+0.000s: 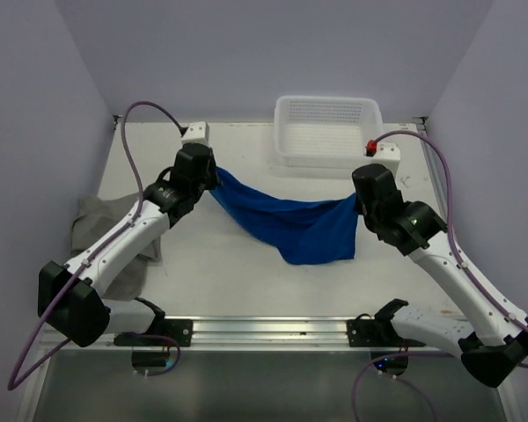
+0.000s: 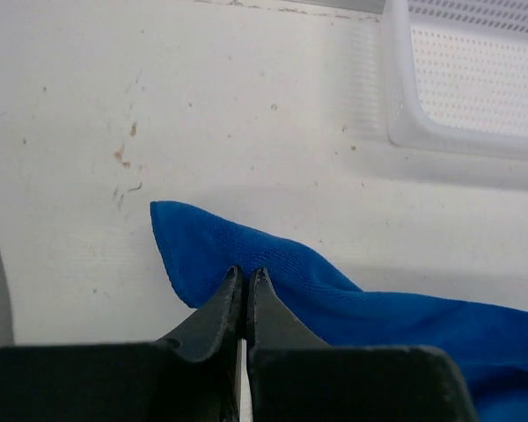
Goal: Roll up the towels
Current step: Flatten the towel
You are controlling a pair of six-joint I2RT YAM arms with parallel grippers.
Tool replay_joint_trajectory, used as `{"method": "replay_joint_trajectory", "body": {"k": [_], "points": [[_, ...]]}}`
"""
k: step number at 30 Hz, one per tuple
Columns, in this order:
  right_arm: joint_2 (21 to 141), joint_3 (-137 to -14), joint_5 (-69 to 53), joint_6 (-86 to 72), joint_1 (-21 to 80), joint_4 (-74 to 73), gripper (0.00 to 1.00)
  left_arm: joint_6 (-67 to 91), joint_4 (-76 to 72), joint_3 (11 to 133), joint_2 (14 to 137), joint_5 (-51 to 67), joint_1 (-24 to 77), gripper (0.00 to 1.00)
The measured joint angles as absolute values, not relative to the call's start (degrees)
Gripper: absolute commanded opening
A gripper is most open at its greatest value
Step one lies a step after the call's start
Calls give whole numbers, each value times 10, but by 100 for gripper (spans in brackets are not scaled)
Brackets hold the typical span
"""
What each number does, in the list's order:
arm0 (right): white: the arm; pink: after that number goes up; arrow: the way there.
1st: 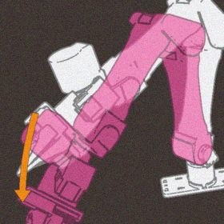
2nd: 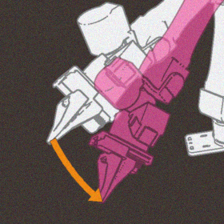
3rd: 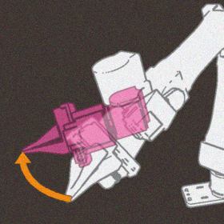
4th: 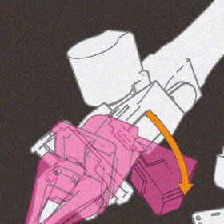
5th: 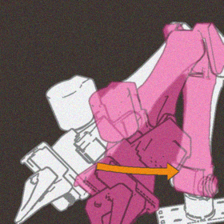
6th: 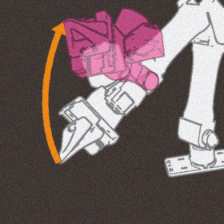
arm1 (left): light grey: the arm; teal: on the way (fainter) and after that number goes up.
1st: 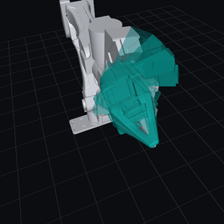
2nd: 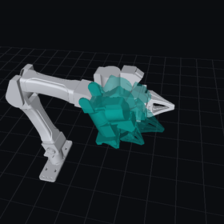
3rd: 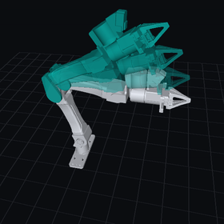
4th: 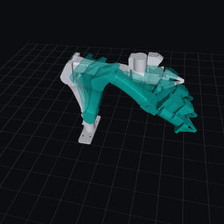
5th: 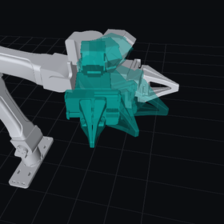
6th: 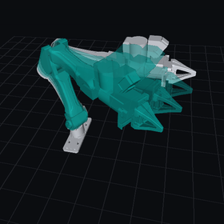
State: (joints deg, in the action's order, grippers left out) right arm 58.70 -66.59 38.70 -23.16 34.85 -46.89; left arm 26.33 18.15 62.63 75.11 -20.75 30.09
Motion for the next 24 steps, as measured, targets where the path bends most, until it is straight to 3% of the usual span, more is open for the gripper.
{"method": "replay_joint_trajectory", "body": {"k": [7,14,17,18,19,22,24], "points": [[649,-757,391,-168,339,-401,0,264,211,673,740,-175,246,0],[643,-744,394,-145,332,-371,4,276,213,616,666,-134,175,0],[610,-693,378,-158,330,-366,27,285,209,573,630,-116,159,0],[592,-669,367,-167,330,-368,38,290,204,555,618,-108,157,0],[573,-644,352,-176,330,-368,60,295,195,529,604,-97,156,0],[507,-566,271,-205,329,-371,71,310,183,462,579,-68,156,0],[469,-524,215,-227,329,-376,73,317,182,424,573,-53,156,0]]}}
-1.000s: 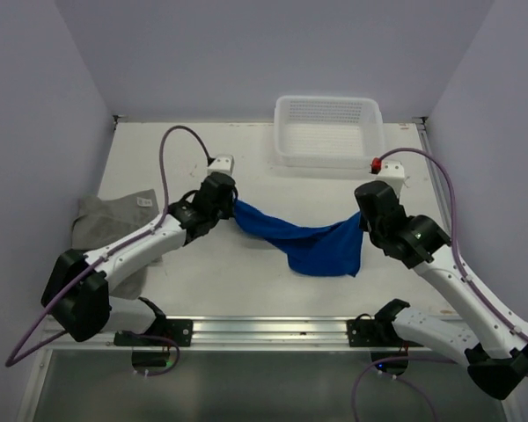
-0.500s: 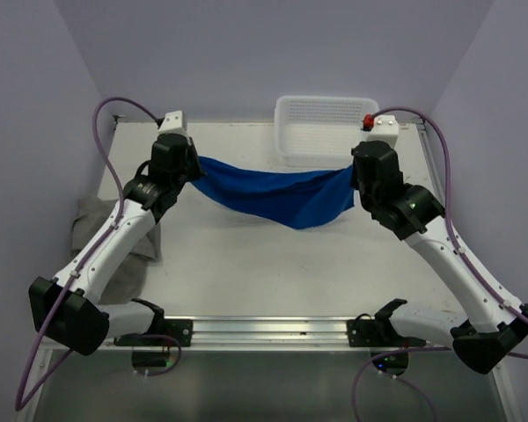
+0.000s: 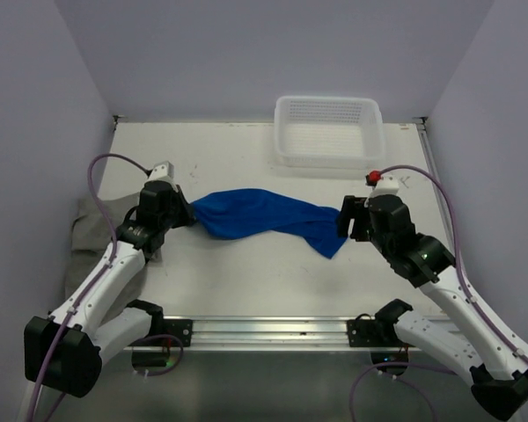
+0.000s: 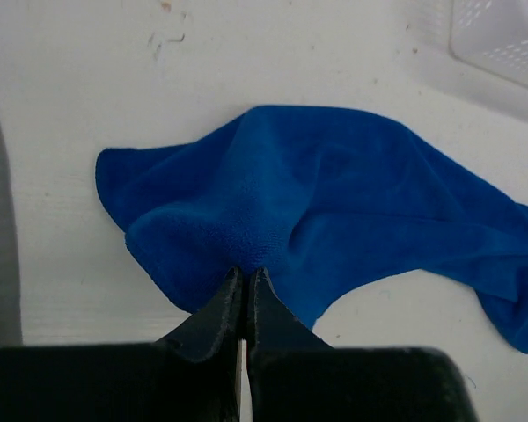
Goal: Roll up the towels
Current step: Flatten the towel
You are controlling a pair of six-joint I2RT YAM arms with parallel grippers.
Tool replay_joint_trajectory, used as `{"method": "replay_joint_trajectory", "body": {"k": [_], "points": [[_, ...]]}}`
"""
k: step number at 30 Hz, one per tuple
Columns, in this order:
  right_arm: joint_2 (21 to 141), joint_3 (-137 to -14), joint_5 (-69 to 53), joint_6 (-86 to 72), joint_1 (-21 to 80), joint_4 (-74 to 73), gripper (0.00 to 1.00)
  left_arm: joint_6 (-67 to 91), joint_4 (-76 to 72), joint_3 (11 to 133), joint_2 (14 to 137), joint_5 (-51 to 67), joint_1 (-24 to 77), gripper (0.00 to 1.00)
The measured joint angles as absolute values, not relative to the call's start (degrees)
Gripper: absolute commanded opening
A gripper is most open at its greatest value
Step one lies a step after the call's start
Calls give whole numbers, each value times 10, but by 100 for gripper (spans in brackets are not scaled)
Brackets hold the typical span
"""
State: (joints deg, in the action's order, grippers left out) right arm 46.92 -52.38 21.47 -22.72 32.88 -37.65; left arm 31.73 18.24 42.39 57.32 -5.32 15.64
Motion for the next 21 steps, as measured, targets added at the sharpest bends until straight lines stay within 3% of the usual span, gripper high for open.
{"method": "replay_joint_trajectory", "body": {"k": [3,7,13,15,21], "points": [[432,-492,165,-259,329,-386,72,324,186,388,568,-37,156,0],[428,-490,155,-289,329,-390,60,325,185,376,552,-29,156,0],[506,-484,185,-348,328,-386,51,325,183,376,539,-30,156,0],[542,-482,192,-361,323,-385,42,324,183,376,539,-29,156,0],[619,-479,177,-390,249,-363,46,326,184,376,544,-31,156,0]]}}
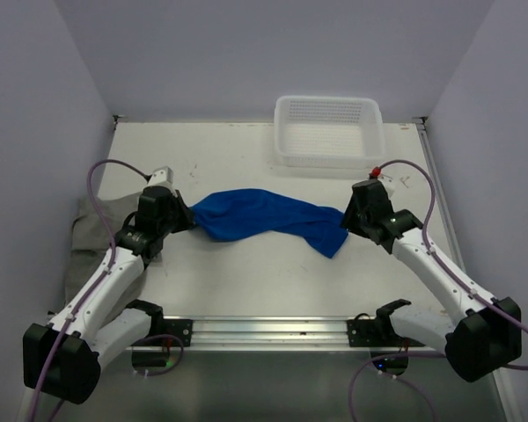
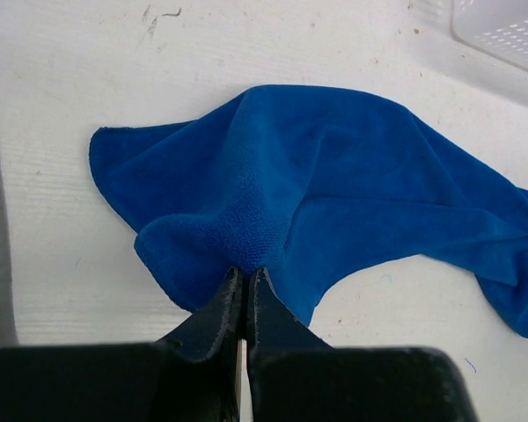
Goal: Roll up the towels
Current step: Flatten the towel
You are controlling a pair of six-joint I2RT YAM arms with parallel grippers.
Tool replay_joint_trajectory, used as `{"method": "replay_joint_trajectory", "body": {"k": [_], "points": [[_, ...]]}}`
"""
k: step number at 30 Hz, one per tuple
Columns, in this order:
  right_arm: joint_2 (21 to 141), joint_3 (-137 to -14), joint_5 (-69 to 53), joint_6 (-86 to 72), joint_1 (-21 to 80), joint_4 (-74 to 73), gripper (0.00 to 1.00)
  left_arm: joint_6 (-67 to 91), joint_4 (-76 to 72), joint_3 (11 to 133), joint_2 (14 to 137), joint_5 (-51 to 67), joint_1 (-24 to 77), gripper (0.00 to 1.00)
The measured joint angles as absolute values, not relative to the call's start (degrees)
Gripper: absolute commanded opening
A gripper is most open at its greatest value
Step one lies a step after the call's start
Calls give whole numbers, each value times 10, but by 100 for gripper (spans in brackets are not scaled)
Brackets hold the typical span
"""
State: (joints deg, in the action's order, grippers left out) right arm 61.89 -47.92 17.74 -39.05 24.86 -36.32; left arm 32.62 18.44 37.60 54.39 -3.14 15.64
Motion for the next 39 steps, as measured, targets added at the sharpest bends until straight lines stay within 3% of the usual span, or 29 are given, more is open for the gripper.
{"method": "replay_joint_trajectory", "body": {"k": [8,20,26,27,29,31,39], "points": [[692,-430,63,-427,115,-279,49,335,190,376,544,-47,156,0],[792,-371,-25,-465,103,-170,49,334,190,376,547,-42,156,0],[796,-370,-25,-464,100,-154,16,334,190,376,547,-39,156,0],[796,-370,-25,-464,101,-153,16,334,190,376,547,-38,156,0],[789,-370,-23,-453,100,-155,5,334,189,376,547,-36,156,0],[767,-370,-23,-438,101,-156,0,334,189,373,546,-36,156,0],[645,-375,3,-350,167,-185,0,335,189,368,546,-33,156,0]]}}
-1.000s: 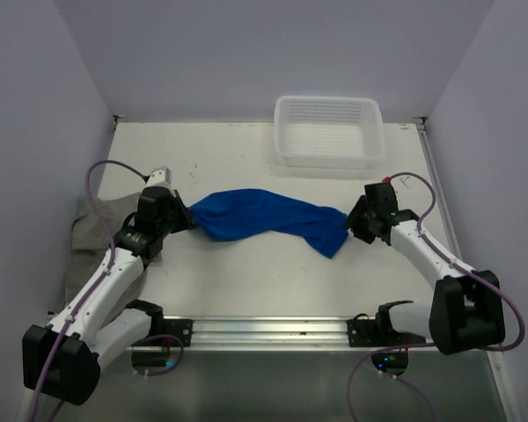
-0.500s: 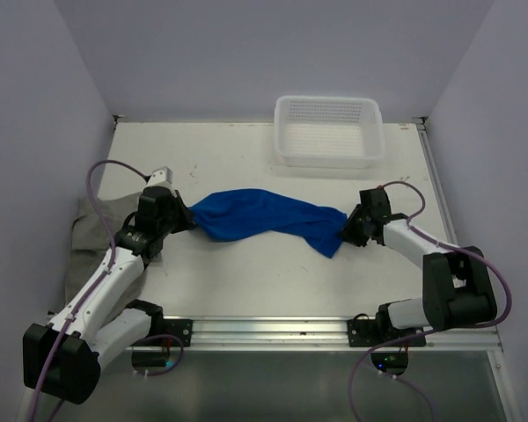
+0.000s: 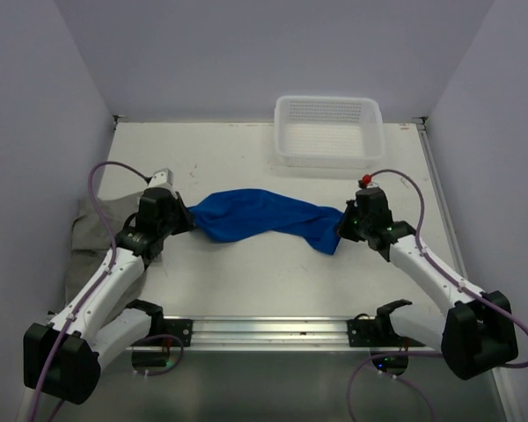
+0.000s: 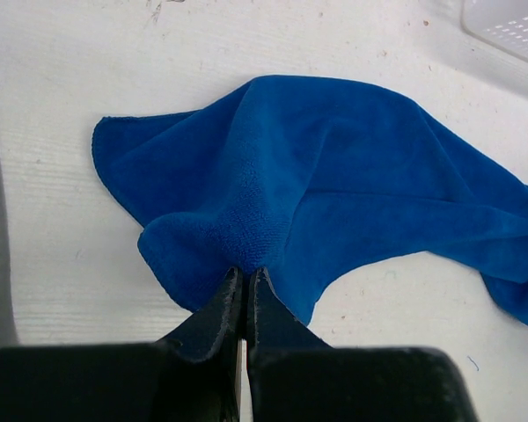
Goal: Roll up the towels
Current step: Flatten the towel
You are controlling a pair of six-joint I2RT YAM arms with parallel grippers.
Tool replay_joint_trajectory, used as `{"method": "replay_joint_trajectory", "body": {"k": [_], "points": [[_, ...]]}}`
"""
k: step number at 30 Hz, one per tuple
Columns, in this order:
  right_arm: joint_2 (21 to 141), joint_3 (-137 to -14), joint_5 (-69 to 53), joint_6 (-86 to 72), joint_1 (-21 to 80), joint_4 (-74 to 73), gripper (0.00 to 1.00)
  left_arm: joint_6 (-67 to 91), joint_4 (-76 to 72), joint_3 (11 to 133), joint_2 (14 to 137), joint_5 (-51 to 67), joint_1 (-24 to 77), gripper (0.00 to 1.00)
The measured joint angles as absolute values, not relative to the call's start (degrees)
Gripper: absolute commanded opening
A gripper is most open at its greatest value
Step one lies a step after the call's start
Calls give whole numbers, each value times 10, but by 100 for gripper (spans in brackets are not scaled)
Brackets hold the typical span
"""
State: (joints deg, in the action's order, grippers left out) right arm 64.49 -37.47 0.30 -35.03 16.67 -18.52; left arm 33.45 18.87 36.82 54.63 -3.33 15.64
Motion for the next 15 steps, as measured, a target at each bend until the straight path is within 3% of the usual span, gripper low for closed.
{"method": "replay_joint_trajectory", "body": {"k": [2,3,7,15], "points": [[638,-373,7,-340,209,-195,0,335,188,368,546,-33,156,0],[638,-370,11,-337,233,-197,6,335,188,368,546,-33,156,0],[635,-335,16,-342,309,-215,43,335,185,367,546,-31,156,0],[529,-319,91,-361,313,-303,49,339,179,356,551,-18,156,0]]}}
